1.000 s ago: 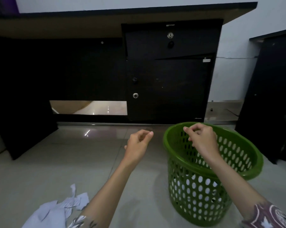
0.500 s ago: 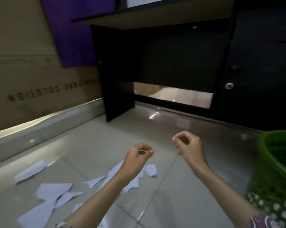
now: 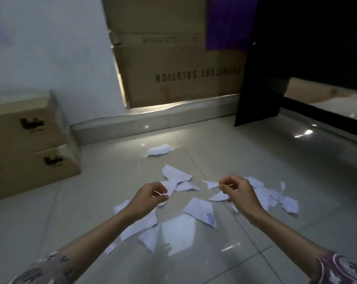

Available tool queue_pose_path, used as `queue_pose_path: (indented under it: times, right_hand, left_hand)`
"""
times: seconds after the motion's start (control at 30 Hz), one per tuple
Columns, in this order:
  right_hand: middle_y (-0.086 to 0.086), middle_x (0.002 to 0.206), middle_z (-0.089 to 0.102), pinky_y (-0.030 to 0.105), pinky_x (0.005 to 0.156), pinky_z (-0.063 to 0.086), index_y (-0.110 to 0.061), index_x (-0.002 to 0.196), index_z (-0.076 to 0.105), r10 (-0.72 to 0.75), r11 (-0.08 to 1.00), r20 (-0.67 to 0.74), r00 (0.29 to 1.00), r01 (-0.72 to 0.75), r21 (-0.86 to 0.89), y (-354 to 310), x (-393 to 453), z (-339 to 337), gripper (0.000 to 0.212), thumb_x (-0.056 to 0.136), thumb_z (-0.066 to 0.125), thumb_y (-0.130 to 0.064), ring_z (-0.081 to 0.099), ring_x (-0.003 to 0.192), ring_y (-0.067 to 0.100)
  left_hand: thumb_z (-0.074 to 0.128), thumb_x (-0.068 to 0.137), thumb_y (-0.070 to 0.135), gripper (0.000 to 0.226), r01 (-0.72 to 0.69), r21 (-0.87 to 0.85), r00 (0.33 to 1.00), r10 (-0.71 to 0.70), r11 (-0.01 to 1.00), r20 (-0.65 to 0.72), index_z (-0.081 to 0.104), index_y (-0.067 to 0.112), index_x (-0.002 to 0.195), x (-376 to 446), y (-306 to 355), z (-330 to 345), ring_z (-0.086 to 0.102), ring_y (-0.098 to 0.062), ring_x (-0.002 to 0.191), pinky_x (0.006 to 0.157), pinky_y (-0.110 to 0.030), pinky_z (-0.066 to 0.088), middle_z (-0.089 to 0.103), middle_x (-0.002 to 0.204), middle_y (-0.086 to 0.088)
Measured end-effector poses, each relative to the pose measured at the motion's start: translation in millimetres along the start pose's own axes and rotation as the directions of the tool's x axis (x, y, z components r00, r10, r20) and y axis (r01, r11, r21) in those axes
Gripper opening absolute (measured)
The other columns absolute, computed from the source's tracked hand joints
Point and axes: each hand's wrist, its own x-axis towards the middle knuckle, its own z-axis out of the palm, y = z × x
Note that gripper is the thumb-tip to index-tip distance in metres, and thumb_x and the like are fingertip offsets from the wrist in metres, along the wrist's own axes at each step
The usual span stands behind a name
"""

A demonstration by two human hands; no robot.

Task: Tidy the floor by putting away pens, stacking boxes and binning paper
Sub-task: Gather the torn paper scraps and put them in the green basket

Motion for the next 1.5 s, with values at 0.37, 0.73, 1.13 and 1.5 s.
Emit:
queue_pose_path:
  times: [0.37, 0.73, 1.13, 1.5]
  right_hand:
    - [0.003, 0.084, 0.063, 0.021, 0.061, 0.045, -0.004, 0.084, 0.063, -0.087, 0.982, 0.395, 0.914, 0.145, -0.120, -3, -11, 114, 0.005, 0.086, 0.060, -0.008, 0.058, 0.079, 0.018]
    - [-0.004, 0.098, 0.059, 0.006, 0.064, 0.040, -0.023, 0.088, 0.056, -0.083, 0.914, 0.652, 0.754, 0.319, -0.252, 4, -33, 166, 0.003, 0.090, 0.057, -0.021, 0.056, 0.085, 0.004]
    - [-0.004, 0.096, 0.057, 0.008, 0.067, 0.040, -0.026, 0.082, 0.053, -0.041, 0.899, 0.689, 0.723, 0.328, -0.291, 20, -31, 192, 0.011, 0.090, 0.057, -0.019, 0.054, 0.081, 0.004]
    - [0.000, 0.097, 0.058, 0.012, 0.069, 0.043, -0.023, 0.085, 0.055, 0.041, 0.891, 0.629, 0.776, 0.256, -0.375, 48, -10, 202, 0.008, 0.088, 0.059, -0.016, 0.057, 0.086, 0.011]
  left_hand:
    - [0.070, 0.079, 0.017, 0.025, 0.397, 0.332, 0.912, -0.409, 0.856, -0.036, 0.049, 0.021, 0.093, -114, -140, -62, 0.054, -0.019, 0.095, 0.081, -0.024, 0.044, 0.053, 0.104, -0.002]
    - [0.068, 0.068, 0.014, 0.042, 0.363, 0.402, 0.917, -0.400, 0.841, 0.008, 0.029, 0.028, 0.062, -150, -202, -23, 0.040, -0.010, 0.072, 0.058, -0.015, 0.028, 0.036, 0.074, 0.012]
    - [0.060, 0.079, 0.007, 0.034, 0.307, 0.228, 0.947, -0.272, 0.924, -0.169, 0.038, 0.026, 0.062, -139, -203, -22, 0.045, -0.003, 0.057, 0.060, -0.021, 0.036, 0.049, 0.062, 0.010]
    - [0.074, 0.072, 0.010, 0.008, 0.249, 0.259, 0.962, -0.207, 0.933, -0.176, 0.066, 0.010, 0.069, -65, -195, -41, 0.040, -0.012, 0.082, 0.067, -0.017, 0.034, 0.047, 0.076, 0.006]
